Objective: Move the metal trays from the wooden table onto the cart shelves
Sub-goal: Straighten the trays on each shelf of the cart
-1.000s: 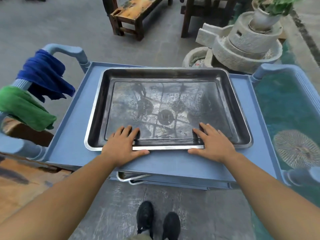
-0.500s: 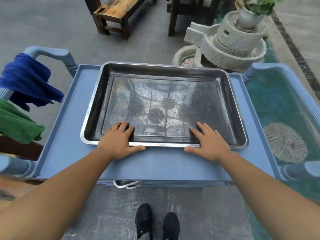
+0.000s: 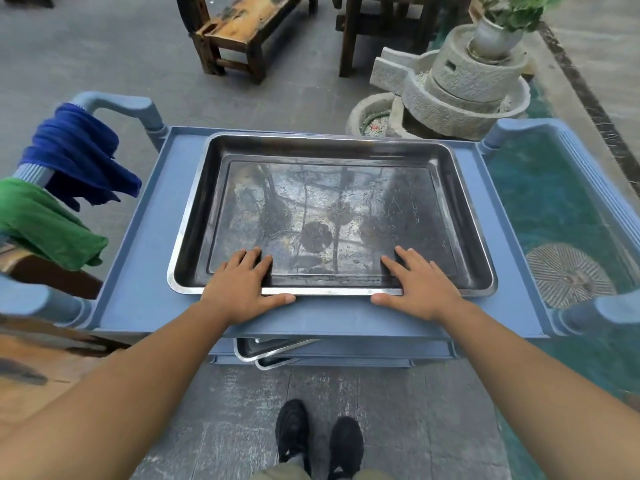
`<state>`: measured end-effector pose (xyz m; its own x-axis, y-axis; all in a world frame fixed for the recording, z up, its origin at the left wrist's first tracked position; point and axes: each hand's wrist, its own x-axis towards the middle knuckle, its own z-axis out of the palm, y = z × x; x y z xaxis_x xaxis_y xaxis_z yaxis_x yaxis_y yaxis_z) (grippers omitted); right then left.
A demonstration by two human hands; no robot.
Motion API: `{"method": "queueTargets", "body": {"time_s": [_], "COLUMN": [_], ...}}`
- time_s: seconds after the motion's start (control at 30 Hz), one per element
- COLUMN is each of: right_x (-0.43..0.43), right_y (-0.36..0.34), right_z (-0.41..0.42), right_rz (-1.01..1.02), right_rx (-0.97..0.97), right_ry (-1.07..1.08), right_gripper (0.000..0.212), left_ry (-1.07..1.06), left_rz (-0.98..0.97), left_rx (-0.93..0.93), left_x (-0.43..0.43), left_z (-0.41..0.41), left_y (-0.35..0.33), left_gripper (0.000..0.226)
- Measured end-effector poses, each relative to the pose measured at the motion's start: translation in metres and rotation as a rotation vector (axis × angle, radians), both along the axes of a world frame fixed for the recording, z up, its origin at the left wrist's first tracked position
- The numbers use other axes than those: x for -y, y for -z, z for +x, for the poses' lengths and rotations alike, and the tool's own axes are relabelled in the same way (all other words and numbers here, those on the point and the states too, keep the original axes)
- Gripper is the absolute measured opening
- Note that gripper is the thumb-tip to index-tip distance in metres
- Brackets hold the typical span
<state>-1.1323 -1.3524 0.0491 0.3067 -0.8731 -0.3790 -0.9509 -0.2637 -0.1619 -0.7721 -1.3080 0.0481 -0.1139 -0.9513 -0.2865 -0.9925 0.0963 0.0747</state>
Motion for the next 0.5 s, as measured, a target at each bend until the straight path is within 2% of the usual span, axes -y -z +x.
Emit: {"method": "queueTargets", "body": {"time_s": [0.5], "right_x": [-0.064], "right_y": [-0.002], "right_z": [-0.003], "right_rz": [0.002], "right_rx": [0.004], "right_ry": [0.003], "right_gripper": [0.116], "left_ry": [0.027], "left_rz": [0.005], "left_rx": [0.023], "left_x": [-0.060], "left_z": [-0.003], "left_y": [-0.001], "left_gripper": [0.117]}}
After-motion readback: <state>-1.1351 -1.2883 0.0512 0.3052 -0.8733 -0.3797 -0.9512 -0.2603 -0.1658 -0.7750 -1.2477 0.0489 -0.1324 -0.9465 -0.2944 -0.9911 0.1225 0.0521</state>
